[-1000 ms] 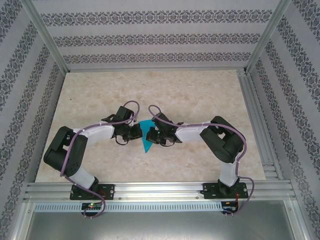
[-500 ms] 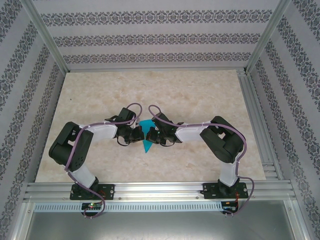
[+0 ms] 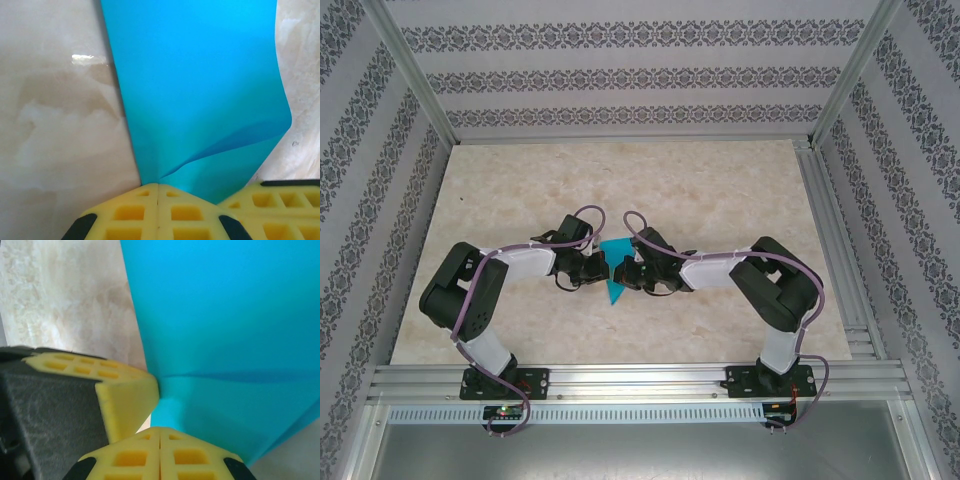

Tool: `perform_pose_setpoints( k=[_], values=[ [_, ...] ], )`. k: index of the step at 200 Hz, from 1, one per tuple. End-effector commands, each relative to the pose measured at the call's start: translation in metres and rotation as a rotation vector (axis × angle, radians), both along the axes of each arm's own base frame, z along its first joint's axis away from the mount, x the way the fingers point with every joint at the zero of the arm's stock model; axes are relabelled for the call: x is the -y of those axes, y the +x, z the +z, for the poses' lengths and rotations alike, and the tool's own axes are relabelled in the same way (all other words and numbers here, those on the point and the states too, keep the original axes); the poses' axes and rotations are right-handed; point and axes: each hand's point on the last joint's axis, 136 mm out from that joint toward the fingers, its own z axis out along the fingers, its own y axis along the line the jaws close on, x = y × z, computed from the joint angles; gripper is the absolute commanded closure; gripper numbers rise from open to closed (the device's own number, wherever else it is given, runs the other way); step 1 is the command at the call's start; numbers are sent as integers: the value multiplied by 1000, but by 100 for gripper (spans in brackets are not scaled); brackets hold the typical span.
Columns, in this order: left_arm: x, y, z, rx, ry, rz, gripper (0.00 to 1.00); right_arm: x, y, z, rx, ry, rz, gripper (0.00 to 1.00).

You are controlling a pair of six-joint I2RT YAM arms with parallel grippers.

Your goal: Fold a paper plane with a square sheet of paper (pick it up from the middle)

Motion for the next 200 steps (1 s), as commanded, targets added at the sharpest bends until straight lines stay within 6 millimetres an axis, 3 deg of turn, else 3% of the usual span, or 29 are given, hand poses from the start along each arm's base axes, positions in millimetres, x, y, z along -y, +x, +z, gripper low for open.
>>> perform_pose_setpoints(
  k=[1, 49, 110, 153, 200],
  values=[
    [-3, -1, -14, -7, 48, 5, 97, -4, -18, 7, 1, 15, 58, 92],
    [-3, 0, -15, -8, 49, 8, 97, -4, -31, -5, -34, 13, 82, 92],
    [-4, -1, -18, -10, 56, 11, 96, 7, -32, -32, -82, -61, 60, 92],
    [-5, 1, -17, -4, 62, 15, 97, -4, -26, -6, -7, -5, 93, 92],
    [-6, 3, -16, 2, 68, 21, 96, -15, -43, 12, 27, 38, 177, 90]
  ],
)
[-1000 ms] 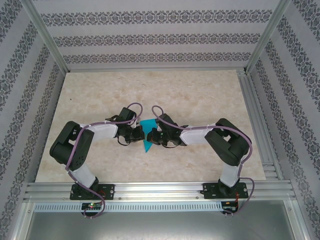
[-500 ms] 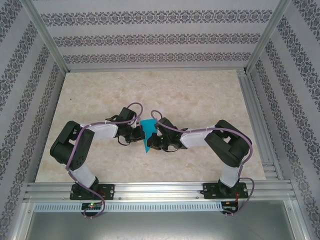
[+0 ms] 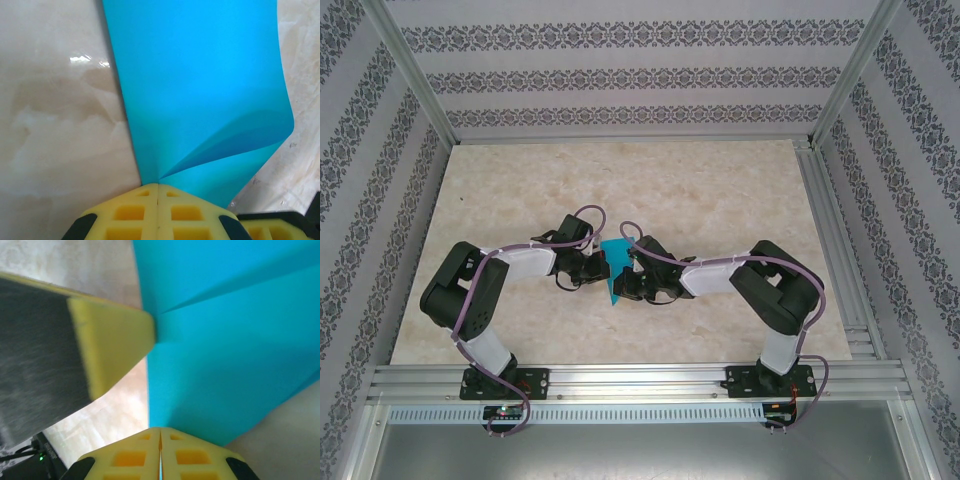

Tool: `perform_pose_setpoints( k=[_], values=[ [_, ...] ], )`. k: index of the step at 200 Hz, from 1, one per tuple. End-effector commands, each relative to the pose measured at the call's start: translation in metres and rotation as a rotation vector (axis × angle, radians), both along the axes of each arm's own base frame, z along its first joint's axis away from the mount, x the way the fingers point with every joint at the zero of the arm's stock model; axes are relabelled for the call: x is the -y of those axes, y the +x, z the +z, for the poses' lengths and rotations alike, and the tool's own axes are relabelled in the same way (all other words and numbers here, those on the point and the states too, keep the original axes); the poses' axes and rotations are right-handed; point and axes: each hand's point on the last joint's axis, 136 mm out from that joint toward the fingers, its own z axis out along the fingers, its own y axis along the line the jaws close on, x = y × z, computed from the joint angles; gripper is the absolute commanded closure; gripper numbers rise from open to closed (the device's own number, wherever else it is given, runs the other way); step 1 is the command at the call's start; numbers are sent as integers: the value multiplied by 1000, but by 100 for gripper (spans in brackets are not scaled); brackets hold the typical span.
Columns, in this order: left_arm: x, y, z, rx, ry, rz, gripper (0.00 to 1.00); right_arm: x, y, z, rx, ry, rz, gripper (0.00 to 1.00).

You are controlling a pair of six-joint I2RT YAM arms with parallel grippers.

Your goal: Fold a paper plane with a square sheet of paper (pick it up from the middle)

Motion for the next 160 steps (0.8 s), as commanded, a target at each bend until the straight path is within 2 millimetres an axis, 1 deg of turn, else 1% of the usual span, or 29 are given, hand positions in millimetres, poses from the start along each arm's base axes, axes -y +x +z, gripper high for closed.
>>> perform_pose_setpoints(
  k=[1, 29, 49, 84, 160],
  values=[
    [-7, 1, -16, -4, 75, 23, 96, -12, -13, 17, 40, 44, 81, 90],
    [-8, 2, -16, -2, 80, 27, 96, -13, -19, 6, 12, 25, 86, 90],
    [-8, 2, -16, 1, 80, 27, 96, -12, -19, -1, 5, 8, 82, 90],
    [-7, 2, -15, 3, 78, 24, 96, -14, -17, -7, -3, 4, 85, 91],
    [-5, 9, -4, 37, 67, 22, 95, -21, -13, -11, 2, 10, 93, 88]
  ],
)
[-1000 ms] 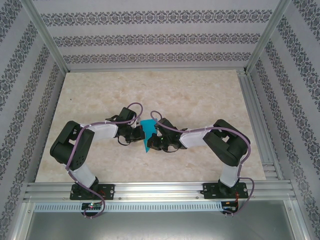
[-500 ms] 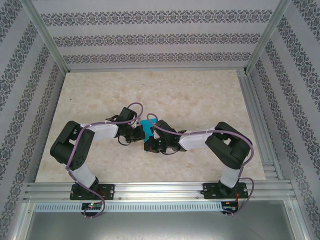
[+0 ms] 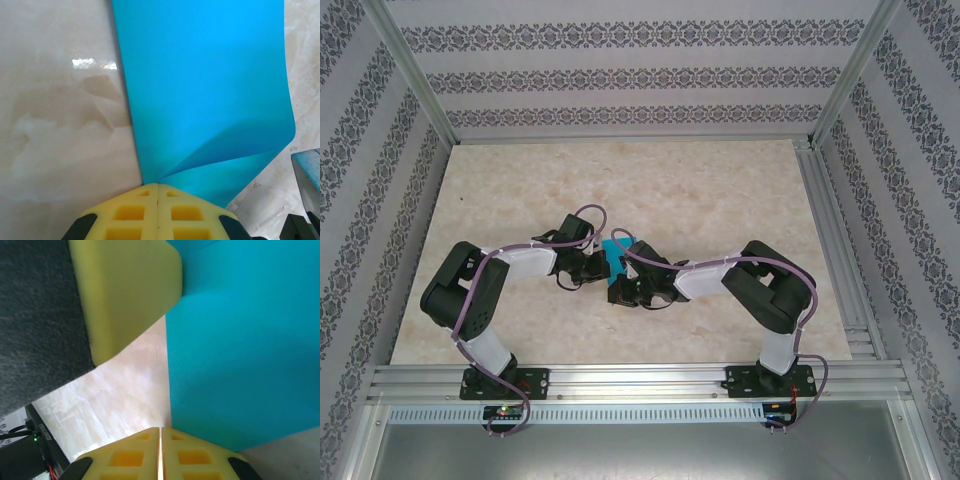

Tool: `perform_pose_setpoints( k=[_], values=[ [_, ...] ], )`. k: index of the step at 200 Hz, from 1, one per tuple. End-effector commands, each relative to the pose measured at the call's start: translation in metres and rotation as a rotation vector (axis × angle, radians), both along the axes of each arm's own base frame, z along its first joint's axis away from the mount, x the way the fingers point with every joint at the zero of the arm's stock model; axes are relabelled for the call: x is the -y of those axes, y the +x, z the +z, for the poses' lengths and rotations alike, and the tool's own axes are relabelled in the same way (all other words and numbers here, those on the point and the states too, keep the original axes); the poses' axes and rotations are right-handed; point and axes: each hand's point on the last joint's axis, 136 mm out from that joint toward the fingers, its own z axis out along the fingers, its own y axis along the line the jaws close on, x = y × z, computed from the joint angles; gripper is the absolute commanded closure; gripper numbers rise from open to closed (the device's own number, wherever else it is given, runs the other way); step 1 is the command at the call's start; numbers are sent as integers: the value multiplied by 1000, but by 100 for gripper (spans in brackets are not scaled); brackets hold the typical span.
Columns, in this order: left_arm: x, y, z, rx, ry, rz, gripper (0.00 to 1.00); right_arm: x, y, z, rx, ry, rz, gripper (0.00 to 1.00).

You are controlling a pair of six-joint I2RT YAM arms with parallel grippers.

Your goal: Fold a paper plane with a square sheet of paper (pick it up from the middle)

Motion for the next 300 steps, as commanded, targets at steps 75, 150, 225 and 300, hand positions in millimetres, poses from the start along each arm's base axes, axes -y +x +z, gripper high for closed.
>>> perform_pose_setpoints(
  k=[75, 150, 225, 300],
  values=[
    [-8, 6, -10, 18, 79, 18, 95, 5, 20, 33, 120, 56, -41, 85],
    [-6, 7, -7, 28, 71, 12, 95, 14, 36, 8, 95, -35, -85, 87],
    [3, 21, 24, 118, 6, 6, 83, 33, 32, -21, 34, -113, -156, 91],
    [13, 50, 26, 185, 5, 10, 73, 36, 35, -15, 39, -95, -175, 90]
  ],
)
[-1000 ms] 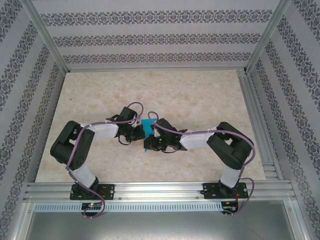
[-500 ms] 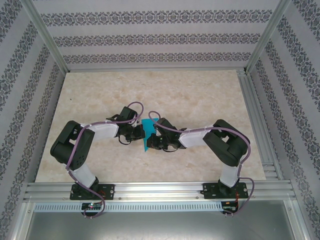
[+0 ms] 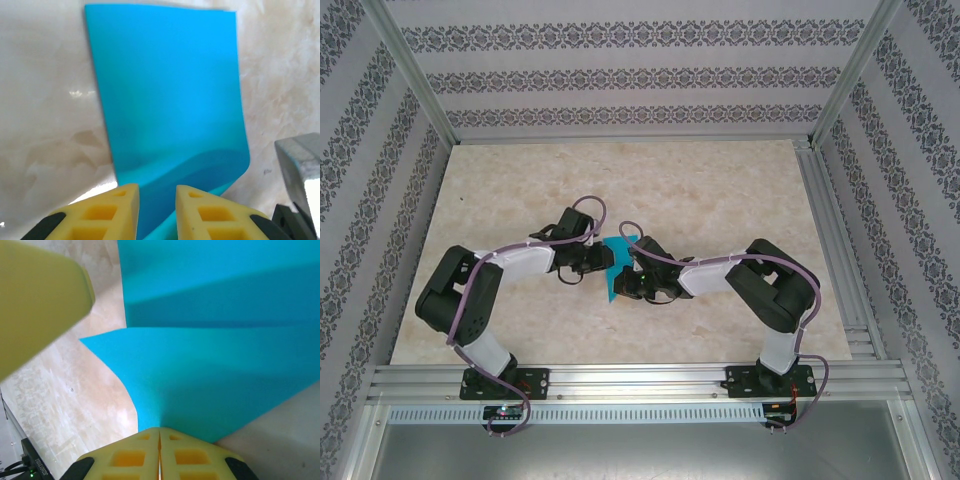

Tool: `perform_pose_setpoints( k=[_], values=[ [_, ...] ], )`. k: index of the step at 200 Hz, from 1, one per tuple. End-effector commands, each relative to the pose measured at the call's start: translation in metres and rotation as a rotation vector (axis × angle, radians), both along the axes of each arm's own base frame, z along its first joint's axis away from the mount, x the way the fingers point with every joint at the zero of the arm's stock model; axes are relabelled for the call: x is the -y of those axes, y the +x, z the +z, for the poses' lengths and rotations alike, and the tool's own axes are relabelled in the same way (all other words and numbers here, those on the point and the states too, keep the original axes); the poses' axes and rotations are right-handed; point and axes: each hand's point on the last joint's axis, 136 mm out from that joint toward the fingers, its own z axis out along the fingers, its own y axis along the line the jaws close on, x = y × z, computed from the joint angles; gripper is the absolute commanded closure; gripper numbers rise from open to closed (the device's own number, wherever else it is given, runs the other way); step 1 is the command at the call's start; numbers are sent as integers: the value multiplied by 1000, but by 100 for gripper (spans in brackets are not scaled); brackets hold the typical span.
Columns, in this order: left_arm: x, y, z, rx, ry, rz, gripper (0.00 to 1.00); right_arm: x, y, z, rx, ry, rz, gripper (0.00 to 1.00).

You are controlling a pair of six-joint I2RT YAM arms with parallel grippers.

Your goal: Fold a paper plane with a square sheet of paper (pick it up from the middle)

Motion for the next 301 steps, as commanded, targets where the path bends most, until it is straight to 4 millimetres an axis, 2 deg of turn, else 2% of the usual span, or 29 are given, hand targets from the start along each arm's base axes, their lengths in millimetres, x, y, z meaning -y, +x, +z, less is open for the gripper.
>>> perform_pose_setpoints(
  k=[1, 23, 52, 74, 111, 191, 238, 265, 301],
  values=[
    [11, 23, 2, 64, -2, -14, 73, 17, 5, -13, -3, -58, -51, 90],
    [16, 27, -6, 45, -4, -17, 74, 17, 8, -9, 5, -54, -55, 90],
    [9, 26, -20, 5, 45, -3, 76, 13, 14, 2, 25, -34, -58, 90],
    [7, 24, -24, -13, 58, 5, 76, 9, 20, 13, 47, -14, -58, 88],
    [4, 22, -26, -18, 70, 11, 76, 2, 33, 20, 66, 2, -65, 85],
    [3, 21, -28, -22, 73, 12, 76, 9, 50, 5, 68, -71, -115, 84],
    [1, 21, -28, -20, 83, 21, 76, 21, 49, -9, 48, -137, -145, 84],
    [1, 21, -28, -20, 82, 20, 76, 24, 47, -10, 45, -144, -153, 84],
    [6, 22, -9, 11, 37, 16, 76, 16, 46, -10, 34, -110, -129, 85]
  ],
)
